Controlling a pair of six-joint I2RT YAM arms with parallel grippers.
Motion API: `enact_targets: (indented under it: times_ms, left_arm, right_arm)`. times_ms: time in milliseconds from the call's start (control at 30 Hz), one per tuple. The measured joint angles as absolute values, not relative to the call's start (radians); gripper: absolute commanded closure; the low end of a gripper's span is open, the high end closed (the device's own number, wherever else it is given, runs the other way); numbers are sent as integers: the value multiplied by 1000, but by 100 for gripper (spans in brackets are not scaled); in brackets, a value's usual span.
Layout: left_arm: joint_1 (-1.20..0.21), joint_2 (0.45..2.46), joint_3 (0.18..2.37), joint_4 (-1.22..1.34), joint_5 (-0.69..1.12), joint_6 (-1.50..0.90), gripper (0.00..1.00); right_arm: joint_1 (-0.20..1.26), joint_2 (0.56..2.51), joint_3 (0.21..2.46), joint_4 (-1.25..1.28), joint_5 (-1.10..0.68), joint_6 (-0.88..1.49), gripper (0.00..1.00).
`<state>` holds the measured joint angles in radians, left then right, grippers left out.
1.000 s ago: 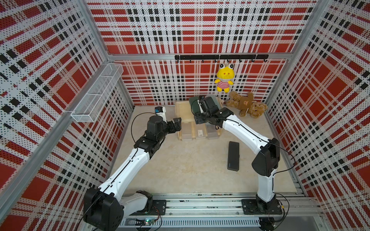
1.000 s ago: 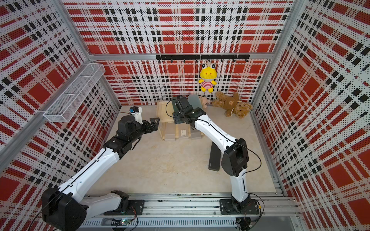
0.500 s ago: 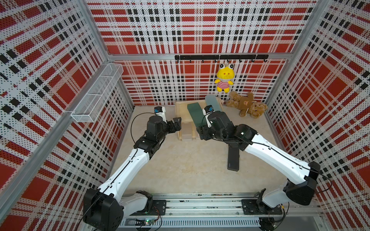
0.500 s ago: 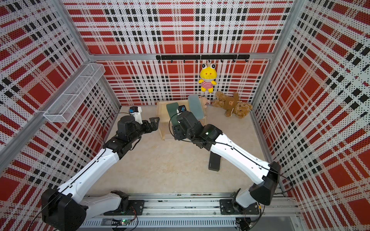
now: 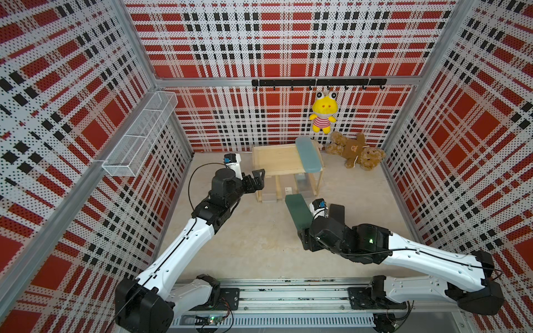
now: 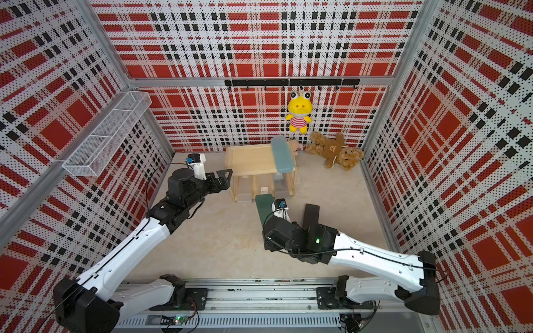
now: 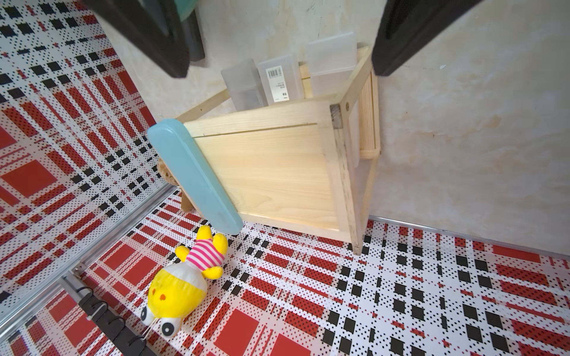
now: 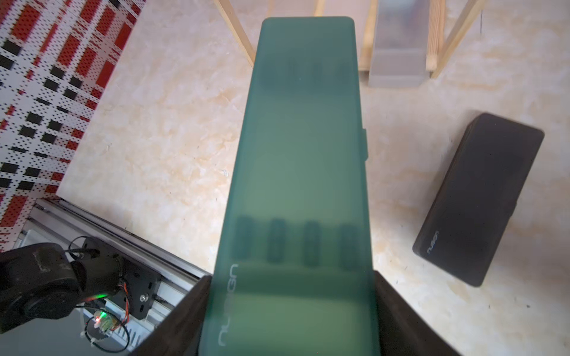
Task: Remove the pencil cases from the shelf
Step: Place the pencil case at the center of the board.
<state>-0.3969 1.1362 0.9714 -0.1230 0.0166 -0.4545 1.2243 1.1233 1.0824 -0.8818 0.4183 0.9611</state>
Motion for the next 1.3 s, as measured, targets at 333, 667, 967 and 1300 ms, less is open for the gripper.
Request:
enact_targets:
  times_ms: [333, 667, 967, 1300]
  left_arm:
    - [-413, 1139, 968, -121, -3, -460, 1]
    - [-428, 1191, 968, -120, -7, -460, 1]
    - [-430, 1206, 969, -119, -8, -460, 1]
    - [-435, 1243, 992, -104, -9, -460, 1]
  right_arm:
    - [1227, 1099, 833, -878, 426, 1126, 57]
    - [1134, 1103, 746, -777, 377, 1140, 54]
    - [1050, 1173, 699, -654, 332, 1092, 54]
    - [960, 1263, 647, -512, 279, 1034, 48]
